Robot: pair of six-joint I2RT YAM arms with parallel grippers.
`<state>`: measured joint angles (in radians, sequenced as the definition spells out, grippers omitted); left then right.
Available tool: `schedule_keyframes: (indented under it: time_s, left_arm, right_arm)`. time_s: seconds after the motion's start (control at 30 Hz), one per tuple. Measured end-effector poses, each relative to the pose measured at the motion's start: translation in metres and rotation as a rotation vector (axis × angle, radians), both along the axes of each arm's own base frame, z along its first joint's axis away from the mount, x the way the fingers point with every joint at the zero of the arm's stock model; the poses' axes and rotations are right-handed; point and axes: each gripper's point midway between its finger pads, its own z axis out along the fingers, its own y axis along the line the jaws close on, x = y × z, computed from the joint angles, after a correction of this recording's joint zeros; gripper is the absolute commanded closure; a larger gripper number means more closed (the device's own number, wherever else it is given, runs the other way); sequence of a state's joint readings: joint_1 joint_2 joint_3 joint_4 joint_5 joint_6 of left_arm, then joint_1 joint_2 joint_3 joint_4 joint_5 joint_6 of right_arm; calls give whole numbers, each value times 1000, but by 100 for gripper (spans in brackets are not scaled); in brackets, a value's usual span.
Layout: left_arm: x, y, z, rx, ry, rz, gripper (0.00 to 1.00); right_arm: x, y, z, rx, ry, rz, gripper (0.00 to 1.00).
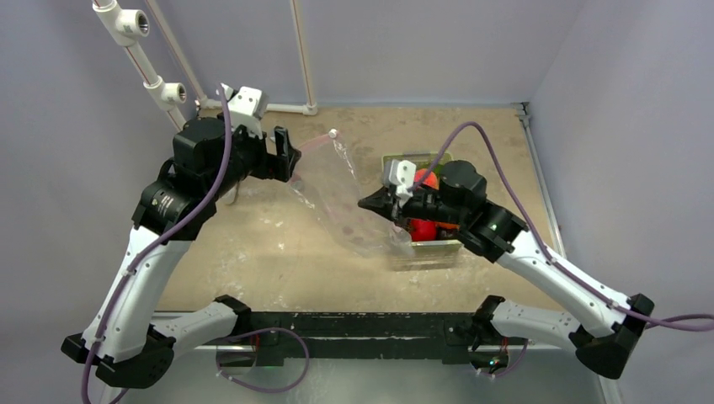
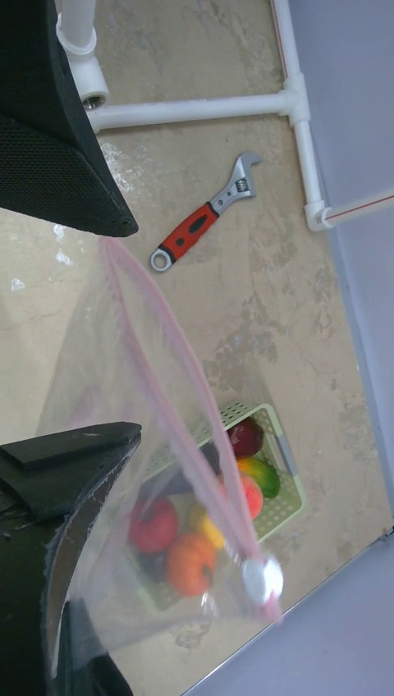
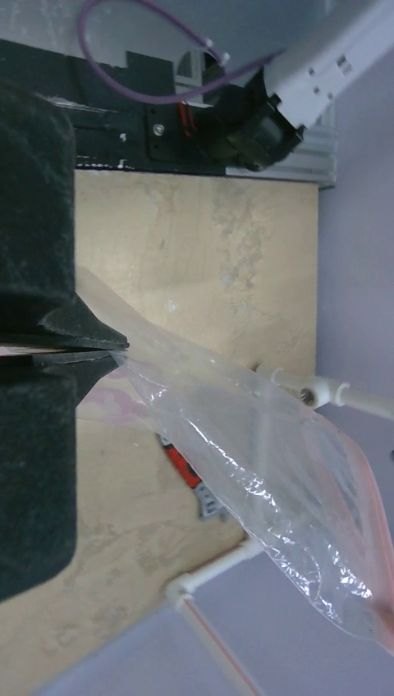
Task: Place the food in the zip-top bag and seal the zipper
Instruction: Open the zipper of the food storage bag.
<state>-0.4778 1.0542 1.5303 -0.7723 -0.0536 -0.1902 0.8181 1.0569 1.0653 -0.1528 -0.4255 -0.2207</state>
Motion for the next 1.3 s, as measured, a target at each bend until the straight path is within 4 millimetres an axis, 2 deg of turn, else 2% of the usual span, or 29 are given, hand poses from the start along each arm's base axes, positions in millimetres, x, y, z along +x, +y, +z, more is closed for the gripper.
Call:
schedule_keyframes:
  time_s: [0.13, 0.23, 0.43, 0.57, 0.73, 1.3]
  left_arm:
    - [-7, -2, -4, 1, 19, -27, 20]
    - [-17, -2, 2, -17, 6, -55, 21]
    - [-48, -1, 23, -74, -52, -121, 22]
    - [-67, -2, 28, -96, -60, -174, 22]
    - [-88, -4, 31, -127, -61, -233, 23]
    - [-168, -10, 33, -227, -77, -470, 25]
  right_arm:
    - [-25, -10, 16, -9, -140, 119, 100]
    - [-39, -15, 19, -29, -209, 186, 100]
    - [-45, -20, 6, -101, -235, 233, 100]
    - [-50, -24, -1, -133, -236, 256, 100]
    - [-63, -28, -2, -142, -268, 319, 100]
    - [-82, -34, 31, -89, -317, 378, 100]
